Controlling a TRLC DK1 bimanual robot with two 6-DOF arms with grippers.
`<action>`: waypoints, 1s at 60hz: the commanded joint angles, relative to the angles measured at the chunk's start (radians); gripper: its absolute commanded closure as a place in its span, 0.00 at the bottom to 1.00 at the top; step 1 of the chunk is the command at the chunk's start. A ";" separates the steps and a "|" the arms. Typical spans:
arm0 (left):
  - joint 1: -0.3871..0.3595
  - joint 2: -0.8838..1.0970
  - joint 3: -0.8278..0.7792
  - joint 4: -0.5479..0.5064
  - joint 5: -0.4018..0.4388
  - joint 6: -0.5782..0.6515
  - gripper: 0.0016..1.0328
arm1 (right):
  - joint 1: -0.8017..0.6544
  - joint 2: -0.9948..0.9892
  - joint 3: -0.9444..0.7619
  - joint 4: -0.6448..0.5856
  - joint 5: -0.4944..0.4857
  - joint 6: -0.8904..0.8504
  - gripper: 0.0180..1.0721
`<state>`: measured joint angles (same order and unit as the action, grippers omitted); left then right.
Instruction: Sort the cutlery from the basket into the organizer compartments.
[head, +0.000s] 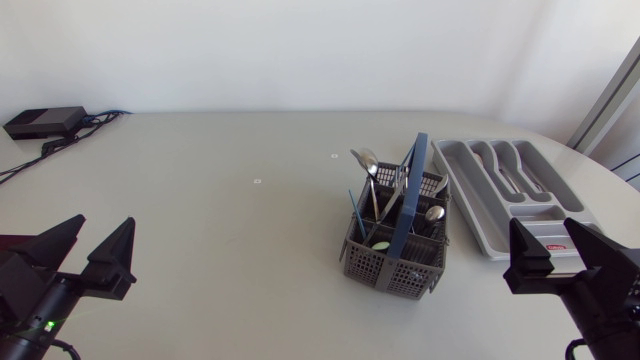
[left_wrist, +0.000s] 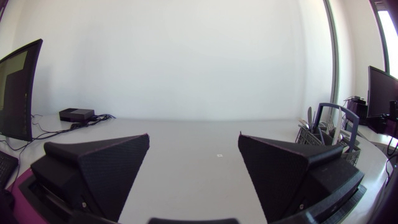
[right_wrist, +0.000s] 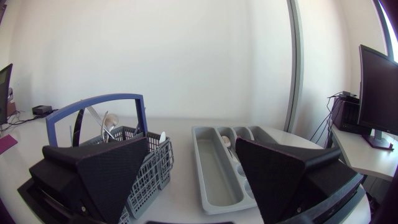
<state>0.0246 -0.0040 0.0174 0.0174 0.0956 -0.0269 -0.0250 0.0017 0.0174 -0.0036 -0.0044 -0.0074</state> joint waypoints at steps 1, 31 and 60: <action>-0.006 -0.007 -0.020 0.001 -0.010 -0.025 0.04 | 0.007 -0.002 -0.017 -0.009 -0.005 -0.006 0.04; -0.020 0.041 0.047 0.001 -0.011 -0.048 0.08 | 0.014 -0.006 -0.008 0.001 0.000 -0.014 0.04; -0.141 0.684 0.404 0.016 -0.013 -0.097 0.09 | 0.036 0.336 0.127 0.160 0.060 -0.011 0.04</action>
<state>-0.1017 0.5690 0.3374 0.0353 0.0921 -0.0811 0.0078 0.2424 0.0883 0.1162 0.0330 -0.0078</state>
